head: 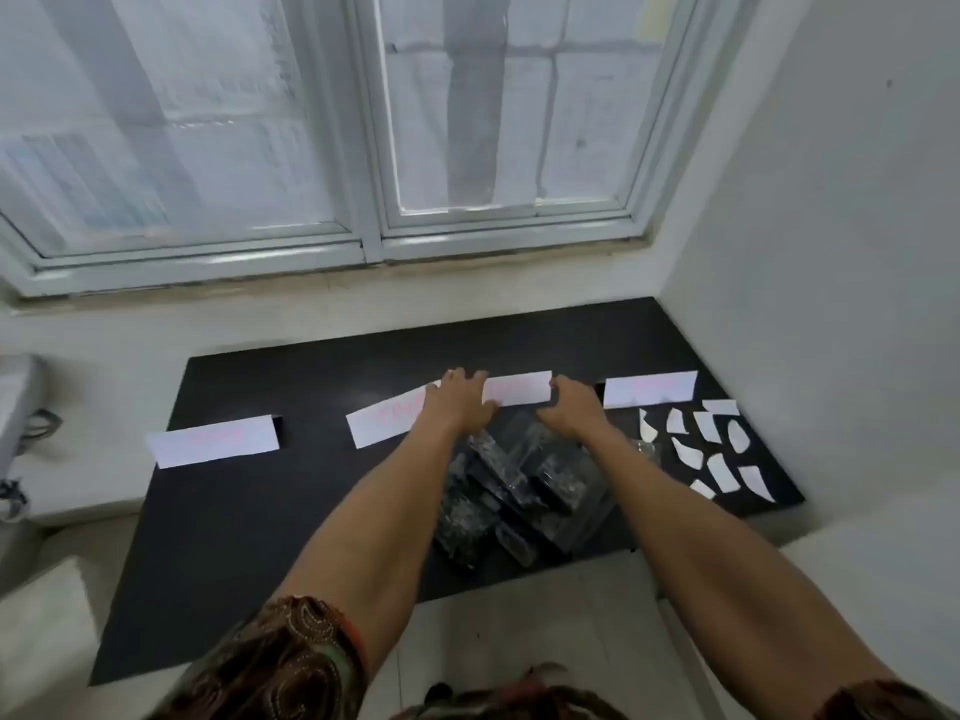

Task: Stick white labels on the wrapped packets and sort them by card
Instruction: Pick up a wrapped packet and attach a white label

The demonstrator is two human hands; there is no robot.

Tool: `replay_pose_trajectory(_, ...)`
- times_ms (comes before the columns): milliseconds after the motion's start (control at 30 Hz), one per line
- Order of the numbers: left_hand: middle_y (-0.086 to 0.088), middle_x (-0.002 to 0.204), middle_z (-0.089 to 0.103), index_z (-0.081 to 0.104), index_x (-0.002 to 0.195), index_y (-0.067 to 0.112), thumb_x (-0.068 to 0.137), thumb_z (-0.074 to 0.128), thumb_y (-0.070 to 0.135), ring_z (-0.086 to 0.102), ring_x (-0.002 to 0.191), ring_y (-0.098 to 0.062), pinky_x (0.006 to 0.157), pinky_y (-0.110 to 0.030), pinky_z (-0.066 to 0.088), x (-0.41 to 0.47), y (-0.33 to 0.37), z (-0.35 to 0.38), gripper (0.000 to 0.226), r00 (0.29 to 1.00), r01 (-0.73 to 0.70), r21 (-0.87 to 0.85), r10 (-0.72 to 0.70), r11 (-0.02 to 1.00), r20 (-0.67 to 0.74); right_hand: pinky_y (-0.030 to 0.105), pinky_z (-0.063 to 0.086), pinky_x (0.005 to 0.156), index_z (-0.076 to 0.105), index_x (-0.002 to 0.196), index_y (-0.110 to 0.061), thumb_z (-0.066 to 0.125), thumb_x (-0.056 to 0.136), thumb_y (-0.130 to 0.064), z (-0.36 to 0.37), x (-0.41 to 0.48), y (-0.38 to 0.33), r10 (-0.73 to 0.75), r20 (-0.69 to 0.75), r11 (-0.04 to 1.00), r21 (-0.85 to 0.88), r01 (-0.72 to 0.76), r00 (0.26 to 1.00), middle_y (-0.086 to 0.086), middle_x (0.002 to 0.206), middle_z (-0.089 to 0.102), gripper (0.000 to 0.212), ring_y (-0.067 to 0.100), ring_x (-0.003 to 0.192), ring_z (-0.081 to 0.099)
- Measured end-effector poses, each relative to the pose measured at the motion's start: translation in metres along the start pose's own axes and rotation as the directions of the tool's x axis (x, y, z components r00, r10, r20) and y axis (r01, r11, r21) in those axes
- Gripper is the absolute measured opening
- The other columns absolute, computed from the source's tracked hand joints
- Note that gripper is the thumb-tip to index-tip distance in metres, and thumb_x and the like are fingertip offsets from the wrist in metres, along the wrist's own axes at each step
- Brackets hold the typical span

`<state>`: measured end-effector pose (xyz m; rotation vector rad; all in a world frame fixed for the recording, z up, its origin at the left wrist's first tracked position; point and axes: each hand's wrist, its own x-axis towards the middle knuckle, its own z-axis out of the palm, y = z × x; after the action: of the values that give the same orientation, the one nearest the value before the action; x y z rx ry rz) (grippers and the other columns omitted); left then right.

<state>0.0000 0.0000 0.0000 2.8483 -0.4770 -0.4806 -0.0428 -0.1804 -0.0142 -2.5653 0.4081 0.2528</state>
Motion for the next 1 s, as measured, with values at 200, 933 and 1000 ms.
replay_pose_trajectory(200, -0.009, 0.152, 0.031, 0.023, 0.151, 0.027, 0.084, 0.065, 0.036, 0.034, 0.139, -0.029, 0.107, -0.053, 0.032, 0.005, 0.037, 0.053, 0.080, 0.957, -0.239, 0.109, 0.215, 0.965, 0.195, 0.033, 0.045, 0.093, 0.051, 0.128, -0.009, 0.062, 0.080, -0.024, 0.016, -0.019, 0.049, 0.118, 0.066, 0.993, -0.011, -0.117, 0.991, 0.013, 0.128, 0.058, 0.052, 0.030, 0.116, 0.055)
replay_pose_trajectory(933, -0.016, 0.136, 0.049, 0.058, 0.124, 0.008, 0.066, 0.087, 0.027, 0.050, 0.124, -0.032, 0.103, -0.037, 0.046, 0.037, 0.137, 0.110, 0.068, 0.931, 0.036, 0.108, -0.072, 0.994, 0.357, 0.027, 0.040, 0.079, 0.068, 0.096, -0.005, 0.061, 0.082, -0.015, -0.015, 0.017, 0.181, 0.025, 0.246, 0.995, 0.083, -0.047, 0.969, 0.014, 0.103, 0.067, 0.018, 0.030, 0.103, 0.060)
replay_pose_trajectory(1000, -0.016, 0.144, 0.040, 0.043, 0.138, 0.011, 0.067, 0.086, 0.020, 0.043, 0.131, -0.033, 0.107, -0.040, 0.042, 0.034, 0.139, 0.114, 0.083, 0.922, 0.114, 0.072, -0.133, 0.991, 0.364, 0.029, 0.044, 0.084, 0.068, 0.099, -0.008, 0.063, 0.081, -0.017, -0.008, 0.018, 0.181, -0.004, 0.304, 0.994, 0.101, -0.028, 0.953, 0.014, 0.104, 0.068, 0.020, 0.029, 0.101, 0.061)
